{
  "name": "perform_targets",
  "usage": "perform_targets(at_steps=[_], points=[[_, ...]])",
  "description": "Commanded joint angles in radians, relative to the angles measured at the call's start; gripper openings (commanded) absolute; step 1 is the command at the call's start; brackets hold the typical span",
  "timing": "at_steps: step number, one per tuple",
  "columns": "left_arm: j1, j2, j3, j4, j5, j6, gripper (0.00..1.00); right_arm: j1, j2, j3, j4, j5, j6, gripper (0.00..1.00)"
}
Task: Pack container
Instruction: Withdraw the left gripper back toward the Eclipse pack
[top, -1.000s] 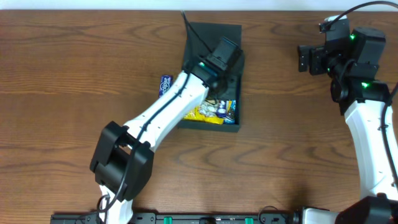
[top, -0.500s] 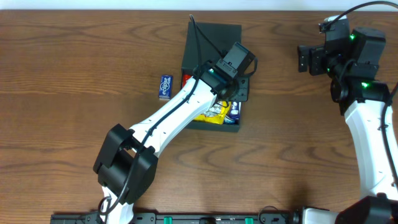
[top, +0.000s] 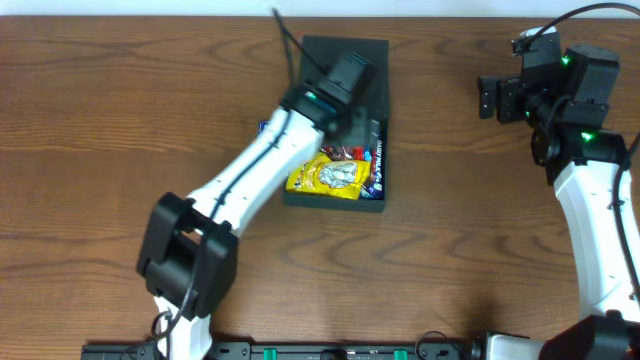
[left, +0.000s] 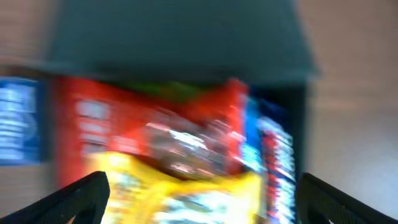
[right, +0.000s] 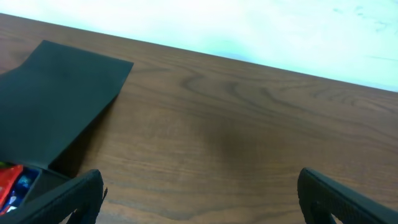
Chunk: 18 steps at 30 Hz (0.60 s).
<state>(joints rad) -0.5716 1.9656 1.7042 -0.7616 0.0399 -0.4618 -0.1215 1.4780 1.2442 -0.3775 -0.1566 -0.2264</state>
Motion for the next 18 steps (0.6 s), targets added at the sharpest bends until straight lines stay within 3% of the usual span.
perform_targets(at_steps=[1,14,18], points=[[0.079,-0.069,0.014,-0.011,-0.138,0.046,0.96,-0.009,-0.012,0.000,-0.001,0.002,0.013,0.99],[0.386,-0.061,-0.005,-0.028,-0.196,0.204,0.97,-0.009,-0.012,0.000,-0.002,-0.005,0.013,0.99],[0.410,-0.055,-0.089,0.008,-0.049,0.314,1.00,-0.008,-0.012,0.000,-0.001,-0.005,0.013,0.99]])
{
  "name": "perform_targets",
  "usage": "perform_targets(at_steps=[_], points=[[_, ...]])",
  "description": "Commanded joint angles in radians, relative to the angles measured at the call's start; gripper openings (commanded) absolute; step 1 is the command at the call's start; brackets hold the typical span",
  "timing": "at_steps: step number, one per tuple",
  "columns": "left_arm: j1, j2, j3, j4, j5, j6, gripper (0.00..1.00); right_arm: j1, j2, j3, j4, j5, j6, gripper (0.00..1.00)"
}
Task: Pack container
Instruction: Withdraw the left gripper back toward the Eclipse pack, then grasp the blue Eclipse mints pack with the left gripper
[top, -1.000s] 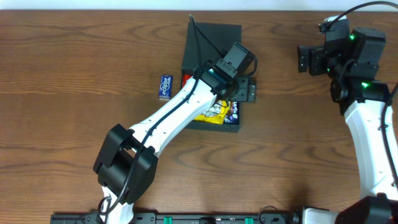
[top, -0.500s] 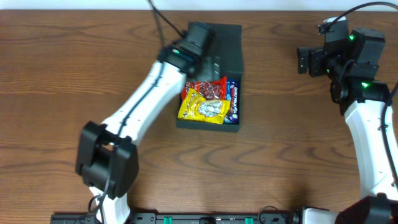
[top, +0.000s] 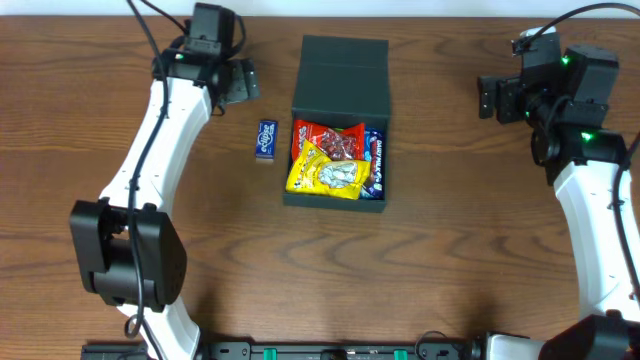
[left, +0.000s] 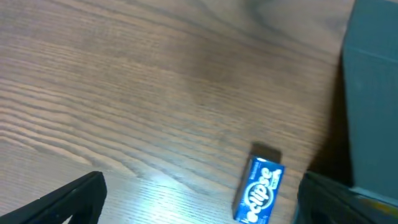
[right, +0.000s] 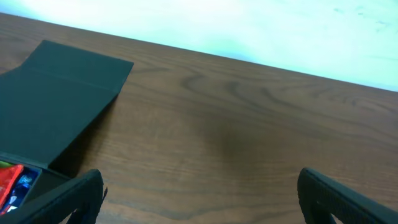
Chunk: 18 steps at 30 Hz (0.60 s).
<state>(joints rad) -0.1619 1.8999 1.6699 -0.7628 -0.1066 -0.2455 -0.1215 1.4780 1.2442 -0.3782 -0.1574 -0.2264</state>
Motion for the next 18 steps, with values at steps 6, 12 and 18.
perform_targets(at_steps=[6,12,18], points=[[-0.002,0.011,-0.228,0.103,0.186,0.168,0.94,-0.008,-0.012,0.000,0.000,-0.004,0.013,0.99],[-0.027,0.011,-0.336,0.201,0.187,0.184,0.93,-0.008,-0.012,0.000,0.000,-0.004,0.013,0.99],[-0.069,0.016,-0.394,0.306,0.183,0.223,0.91,-0.008,-0.012,0.000,-0.001,-0.004,0.055,0.99]])
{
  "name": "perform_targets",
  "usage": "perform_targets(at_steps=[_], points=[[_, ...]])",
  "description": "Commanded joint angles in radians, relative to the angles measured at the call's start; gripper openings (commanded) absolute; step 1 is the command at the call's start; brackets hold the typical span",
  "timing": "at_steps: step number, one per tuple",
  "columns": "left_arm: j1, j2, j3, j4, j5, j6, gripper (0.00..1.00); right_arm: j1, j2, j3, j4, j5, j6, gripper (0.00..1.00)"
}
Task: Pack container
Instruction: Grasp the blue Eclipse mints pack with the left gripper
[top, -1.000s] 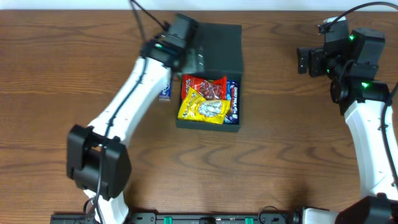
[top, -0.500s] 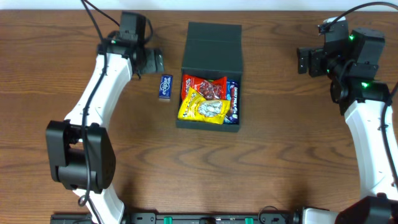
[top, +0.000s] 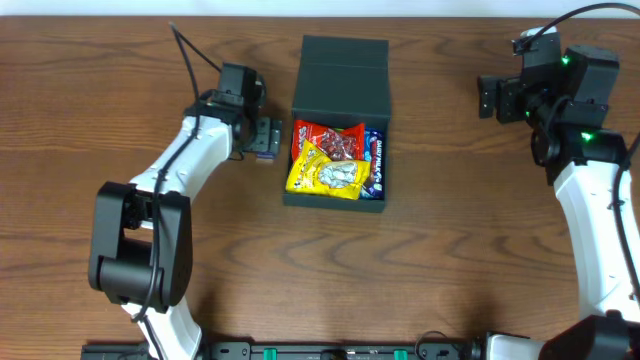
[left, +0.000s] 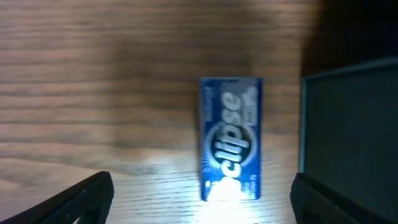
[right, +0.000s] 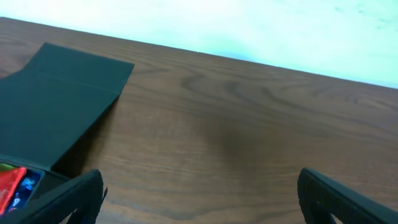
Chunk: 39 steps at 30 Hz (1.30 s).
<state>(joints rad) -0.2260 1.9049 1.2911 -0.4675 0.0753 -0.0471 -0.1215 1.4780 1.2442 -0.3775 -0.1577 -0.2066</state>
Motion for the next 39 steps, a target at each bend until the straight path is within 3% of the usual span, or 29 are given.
perform_targets(at_steps=[1,13,21,28,39], points=[[-0.005,0.019,-0.015,0.017,0.002,0.024,0.89,-0.008,-0.012,0.000,-0.002,-0.004,0.034,0.99],[-0.035,0.079,-0.015,0.079,-0.008,0.018,0.77,-0.008,-0.012,0.000,-0.005,-0.004,0.034,0.99],[-0.064,0.115,-0.015,0.088,-0.085,0.018,0.76,-0.008,-0.012,0.000,-0.005,-0.004,0.034,0.99],[-0.066,0.125,-0.015,0.091,-0.086,0.017,0.60,-0.008,-0.012,0.000,-0.004,-0.004,0.034,0.99],[-0.067,0.135,-0.015,0.086,-0.086,0.013,0.49,-0.008,-0.012,0.000,-0.005,-0.004,0.034,0.99]])
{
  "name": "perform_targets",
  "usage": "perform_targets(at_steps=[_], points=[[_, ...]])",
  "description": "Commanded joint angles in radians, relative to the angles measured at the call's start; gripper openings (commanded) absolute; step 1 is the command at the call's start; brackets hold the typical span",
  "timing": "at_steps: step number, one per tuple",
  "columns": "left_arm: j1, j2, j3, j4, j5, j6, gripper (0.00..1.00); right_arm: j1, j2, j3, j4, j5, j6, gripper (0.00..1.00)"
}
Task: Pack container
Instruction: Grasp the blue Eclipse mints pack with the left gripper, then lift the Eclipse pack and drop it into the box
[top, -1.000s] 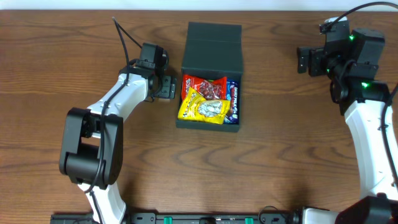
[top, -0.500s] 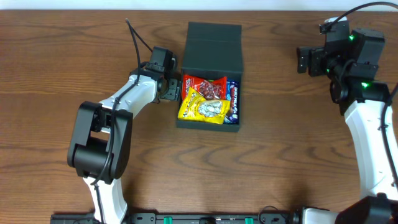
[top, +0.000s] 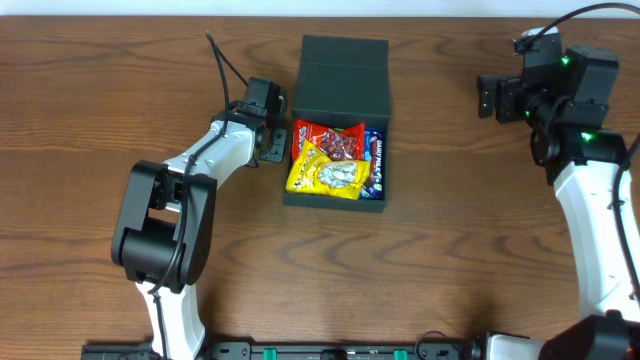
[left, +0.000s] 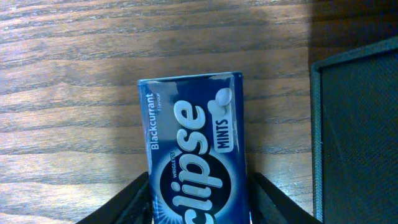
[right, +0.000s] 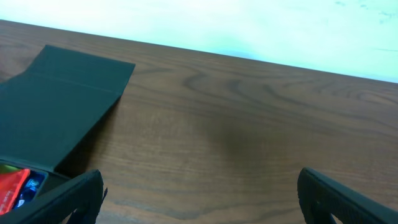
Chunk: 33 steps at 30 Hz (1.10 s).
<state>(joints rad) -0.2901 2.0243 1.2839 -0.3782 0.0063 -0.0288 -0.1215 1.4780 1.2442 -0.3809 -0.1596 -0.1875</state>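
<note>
A blue Eclipse mints box (left: 194, 143) lies flat on the wooden table, just left of the dark container's wall (left: 354, 124). My left gripper (left: 199, 198) is down over it, one finger pressed to each long side. From overhead the left gripper (top: 268, 140) hides the box. The open container (top: 337, 196) holds a yellow bag (top: 325, 175), a red bag (top: 335, 140) and a blue pack (top: 375, 160). Its lid (top: 343, 62) lies folded back. My right gripper (top: 490, 98) stands open and empty far off at the back right.
Bare wooden table (top: 470, 250) surrounds the container on all sides. In the right wrist view the lid (right: 56, 106) shows at the left, and the table's far edge (right: 249, 57) meets a pale wall.
My left gripper has come down nearer the mints box and its fingers have drawn in from wide apart to touching the box's sides. The right arm has not moved.
My left gripper was first open over the snacks in the container. Then it was at the back left of the table, with the mints box lying beside the container. Then it hung open above that box, and now it grips it.
</note>
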Motion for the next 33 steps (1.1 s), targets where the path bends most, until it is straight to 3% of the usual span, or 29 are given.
perform_targets(at_steps=[1,6,8,12,24,30,33], points=[[-0.003,0.016,-0.008,-0.005,-0.017,-0.005,0.47,-0.008,-0.012,0.000,-0.002,-0.002,0.016,0.99],[-0.003,0.016,-0.007,-0.016,-0.018,-0.013,0.39,-0.008,-0.012,0.000,-0.002,-0.002,0.015,0.99],[-0.002,0.016,0.007,-0.038,-0.018,-0.013,0.29,-0.008,-0.012,0.000,-0.002,-0.002,0.015,0.99],[-0.002,0.015,0.060,-0.097,-0.018,-0.013,0.26,-0.008,-0.012,0.000,-0.002,-0.002,0.015,0.99],[-0.007,0.013,0.451,-0.466,-0.095,-0.055,0.07,-0.008,-0.012,0.000,-0.004,-0.002,0.015,0.99],[-0.021,-0.021,0.512,-0.530,-0.063,-0.109,0.06,-0.008,-0.012,0.000,-0.004,-0.002,0.015,0.99],[-0.044,-0.042,0.512,-0.531,0.059,-0.111,0.06,-0.008,-0.012,0.000,-0.004,-0.002,0.015,0.99]])
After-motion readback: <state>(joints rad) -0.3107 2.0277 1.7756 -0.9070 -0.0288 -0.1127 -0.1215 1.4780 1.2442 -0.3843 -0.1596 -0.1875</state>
